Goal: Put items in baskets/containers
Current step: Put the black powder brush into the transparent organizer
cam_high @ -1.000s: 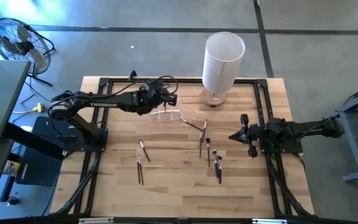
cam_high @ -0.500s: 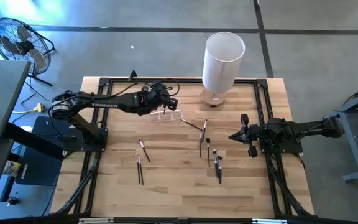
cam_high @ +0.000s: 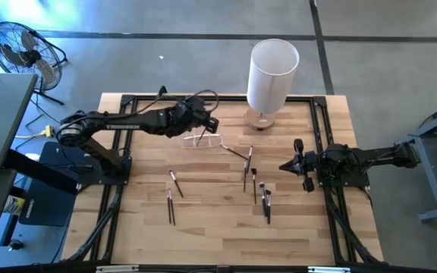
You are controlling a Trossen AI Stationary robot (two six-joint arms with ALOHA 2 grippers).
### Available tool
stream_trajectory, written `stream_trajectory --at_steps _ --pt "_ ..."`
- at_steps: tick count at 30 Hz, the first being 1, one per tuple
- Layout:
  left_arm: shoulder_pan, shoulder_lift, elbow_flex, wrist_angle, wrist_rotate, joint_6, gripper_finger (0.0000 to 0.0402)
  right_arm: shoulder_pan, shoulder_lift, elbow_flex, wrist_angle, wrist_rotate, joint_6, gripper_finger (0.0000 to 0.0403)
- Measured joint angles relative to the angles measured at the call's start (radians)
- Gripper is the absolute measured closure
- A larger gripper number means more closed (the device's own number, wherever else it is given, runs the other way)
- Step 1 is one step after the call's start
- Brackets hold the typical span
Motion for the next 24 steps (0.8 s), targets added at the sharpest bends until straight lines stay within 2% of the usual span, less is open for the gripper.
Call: stream_trajectory --at_steps 3,6,11,21,24 --pt "-0.031 -0.008 0.094 -0.003 0.017 0.069 0.0282 0.000 0.000 0.000 0.000 0.000 0.000 0.0394" --pt "-0.065 -0.007 0.191 -0.002 0.094 0.163 0.0282 0.000 0.000 0.000 0.000 -0.001 0.000 0.0393" --pt "-0.140 0.022 0.294 -0.008 0.210 0.187 0.0282 0.000 0.000 0.000 0.000 -0.002 0.000 0.0397" --pt "-0.362 0.083 0.309 -0.049 0.297 -0.066 0.0283 0.000 0.000 0.000 0.002 -0.003 0.000 0.0398" --pt "-0.424 0.099 0.300 -0.137 0.318 -0.084 0.0283 0.000 0.000 0.000 0.003 -0.003 0.000 0.0398"
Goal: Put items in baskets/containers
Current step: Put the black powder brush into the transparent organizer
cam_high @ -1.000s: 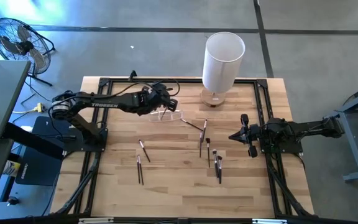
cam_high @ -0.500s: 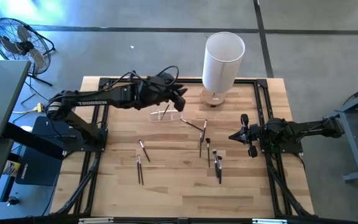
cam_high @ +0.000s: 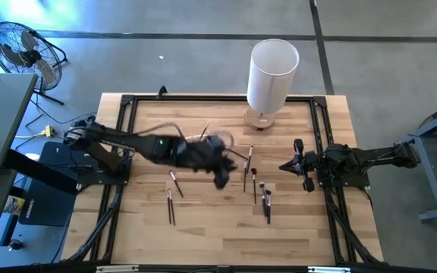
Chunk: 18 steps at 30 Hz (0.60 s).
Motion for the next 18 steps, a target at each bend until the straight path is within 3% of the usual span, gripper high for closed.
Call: stream_trajectory --at_steps 6,9,11,14,18 --pt "-0.058 0.064 -0.002 -0.138 0.041 0.045 0.0325 0.000 0.000 0.000 0.033 0.000 0.026 0.0398" --pt "-0.063 0.057 -0.022 -0.087 0.034 0.086 0.0368 0.000 0.000 0.000 0.038 0.035 0.060 0.0399" --pt "-0.066 0.035 -0.078 -0.090 0.041 0.123 0.0392 0.000 0.001 0.000 0.060 0.047 0.112 0.0400" --pt "-0.072 -0.027 -0.175 0.017 0.045 0.158 0.0394 0.019 0.007 0.011 0.065 0.059 0.132 0.0401" --pt "-0.076 -0.178 -0.373 0.128 0.053 0.177 0.0399 0.064 0.072 0.083 0.069 0.189 0.131 0.0402"
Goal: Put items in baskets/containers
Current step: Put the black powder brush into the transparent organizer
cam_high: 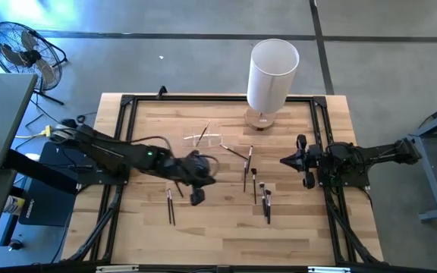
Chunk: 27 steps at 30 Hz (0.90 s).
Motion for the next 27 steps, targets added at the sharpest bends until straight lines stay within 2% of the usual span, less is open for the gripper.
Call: stream_trajectory --at_steps 4,6,11,18,23,27 --pt "0.001 -0.155 -0.212 0.116 -0.019 0.011 0.0400 0.045 0.154 0.119 -0.021 0.131 0.005 0.0402" --pt "0.001 -0.250 -0.299 0.167 -0.022 0.017 0.0400 0.063 0.273 0.196 -0.026 0.188 0.038 0.0402" --pt "0.001 -0.480 -0.474 0.149 -0.025 0.052 0.0401 0.080 0.571 0.467 -0.302 0.299 0.339 0.0402" --pt "0.002 -0.808 -0.604 0.058 -0.049 0.098 0.0401 0.080 0.973 0.842 -0.866 0.287 0.758 0.0403" --pt "0.001 -0.992 -0.637 -0.022 -0.072 0.113 0.0401 0.081 1.167 1.001 -1.077 0.214 1.086 0.0403" --pt "0.001 -1.083 -0.639 -0.061 -0.072 0.114 0.0401 0.081 1.268 1.028 -1.125 0.114 1.246 0.0402"
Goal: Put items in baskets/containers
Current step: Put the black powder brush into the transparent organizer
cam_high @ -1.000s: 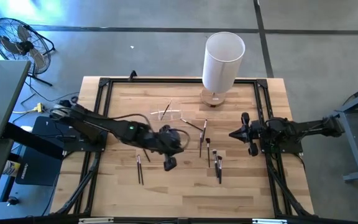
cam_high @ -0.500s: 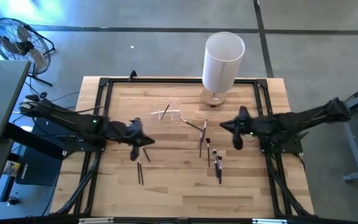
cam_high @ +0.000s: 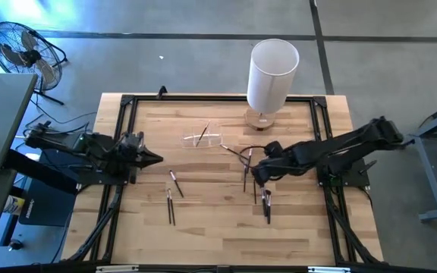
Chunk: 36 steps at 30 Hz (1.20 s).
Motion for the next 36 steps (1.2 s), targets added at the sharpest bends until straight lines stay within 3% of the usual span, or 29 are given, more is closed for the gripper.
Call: stream_trajectory --at_steps 10,21,29,36 --pt "0.000 -0.042 -0.001 -0.078 0.001 -0.002 0.0401 0.000 0.164 -0.052 0.023 -0.199 0.191 0.0355" --pt "0.000 -0.042 -0.001 -0.100 0.004 -0.009 0.0401 0.002 0.221 -0.091 0.120 -0.285 0.223 0.0277" --pt "0.000 -0.042 -0.001 -0.109 0.005 -0.010 0.0401 0.032 0.294 -0.091 0.129 -0.326 0.269 0.0274" --pt "0.000 -0.042 0.000 -0.117 0.018 -0.017 0.0401 0.039 0.338 -0.091 0.146 -0.239 0.266 0.0291"
